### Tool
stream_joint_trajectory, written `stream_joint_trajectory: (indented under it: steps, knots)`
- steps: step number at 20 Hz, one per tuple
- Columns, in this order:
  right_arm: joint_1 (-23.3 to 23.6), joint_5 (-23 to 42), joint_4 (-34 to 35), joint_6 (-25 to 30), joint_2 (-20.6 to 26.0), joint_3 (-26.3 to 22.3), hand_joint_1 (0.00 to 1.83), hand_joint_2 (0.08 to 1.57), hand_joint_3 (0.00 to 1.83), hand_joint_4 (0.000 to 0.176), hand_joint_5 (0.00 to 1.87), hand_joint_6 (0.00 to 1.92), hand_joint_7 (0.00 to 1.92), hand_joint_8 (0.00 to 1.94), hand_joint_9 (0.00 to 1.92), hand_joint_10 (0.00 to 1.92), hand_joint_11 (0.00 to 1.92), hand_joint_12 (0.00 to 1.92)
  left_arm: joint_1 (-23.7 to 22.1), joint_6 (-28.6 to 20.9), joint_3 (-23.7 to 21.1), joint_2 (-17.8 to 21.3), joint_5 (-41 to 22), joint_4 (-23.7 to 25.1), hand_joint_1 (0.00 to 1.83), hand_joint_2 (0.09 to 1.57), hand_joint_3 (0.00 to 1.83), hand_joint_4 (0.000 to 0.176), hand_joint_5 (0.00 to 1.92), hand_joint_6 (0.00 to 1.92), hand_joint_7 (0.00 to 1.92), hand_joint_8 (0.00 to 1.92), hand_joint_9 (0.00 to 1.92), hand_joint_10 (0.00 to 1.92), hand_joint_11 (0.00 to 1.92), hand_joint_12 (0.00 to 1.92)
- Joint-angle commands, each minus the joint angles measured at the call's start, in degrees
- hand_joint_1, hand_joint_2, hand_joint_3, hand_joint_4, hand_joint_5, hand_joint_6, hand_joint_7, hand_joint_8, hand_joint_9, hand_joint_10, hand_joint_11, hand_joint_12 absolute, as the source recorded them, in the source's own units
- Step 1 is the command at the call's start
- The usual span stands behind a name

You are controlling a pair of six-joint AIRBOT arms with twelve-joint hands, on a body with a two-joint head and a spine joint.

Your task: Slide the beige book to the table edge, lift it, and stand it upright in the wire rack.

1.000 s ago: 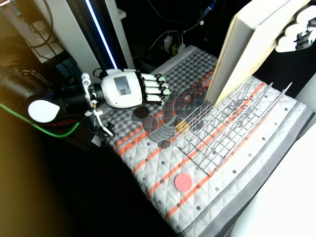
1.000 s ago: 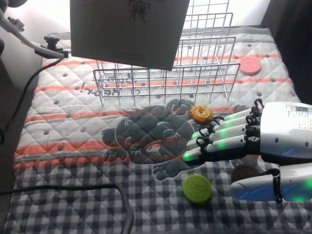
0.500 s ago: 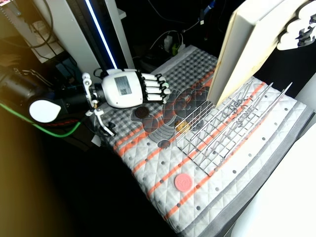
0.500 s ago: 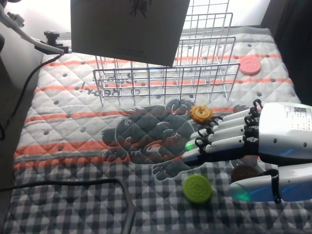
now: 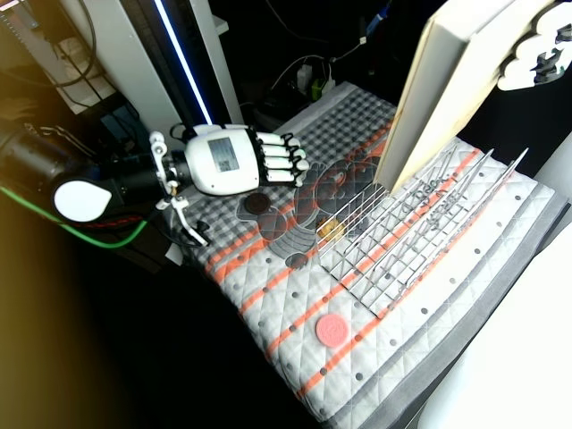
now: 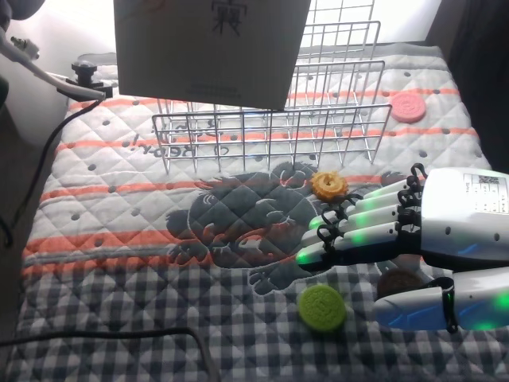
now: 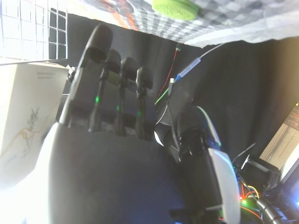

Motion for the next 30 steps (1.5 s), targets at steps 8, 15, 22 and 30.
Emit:
stream_joint_trajectory:
  steps: [8, 15, 22, 30]
  knots:
    - [-0.28, 6.33, 2.98, 0.13, -0.35, -0.08, 0.0, 1.46, 0.0, 0.0, 0.4, 0.0, 0.41, 0.0, 0.38, 0.0, 0.52, 0.45, 3.8, 1.95, -2.92, 0.68, -16.44, -4.13, 1.3, 1.05, 0.0, 0.0, 1.09, 0.62, 1.17, 0.9, 1.38, 0.52, 1.12, 1.12]
    - [-0.61, 6.8, 3.47, 0.13, -0.32, -0.07, 0.0, 1.46, 0.0, 0.0, 0.4, 0.0, 0.42, 0.0, 0.39, 0.0, 0.44, 0.56, 6.64, 1.83, -4.02, -0.46, -21.61, -6.93, 1.3, 1.05, 0.0, 0.0, 1.06, 0.68, 1.2, 0.84, 1.38, 0.61, 1.14, 1.19]
    - [-0.75, 6.97, 3.6, 0.13, -0.47, 0.0, 0.0, 1.46, 0.0, 0.0, 0.42, 0.0, 0.43, 0.0, 0.45, 0.02, 0.54, 0.61, 6.44, 0.15, -2.34, -1.78, -19.01, -7.13, 1.31, 1.02, 0.0, 0.0, 1.12, 0.62, 1.32, 0.59, 1.46, 0.42, 1.21, 1.1]
    - [-0.75, 7.07, 3.6, 0.13, -0.82, 0.23, 0.02, 1.46, 0.0, 0.0, 0.43, 0.0, 0.43, 0.0, 0.4, 0.0, 0.48, 0.55, 1.61, 1.08, 0.21, -2.82, -9.59, -1.61, 1.3, 1.04, 0.0, 0.0, 1.08, 0.68, 1.25, 0.72, 1.43, 0.42, 1.17, 1.07]
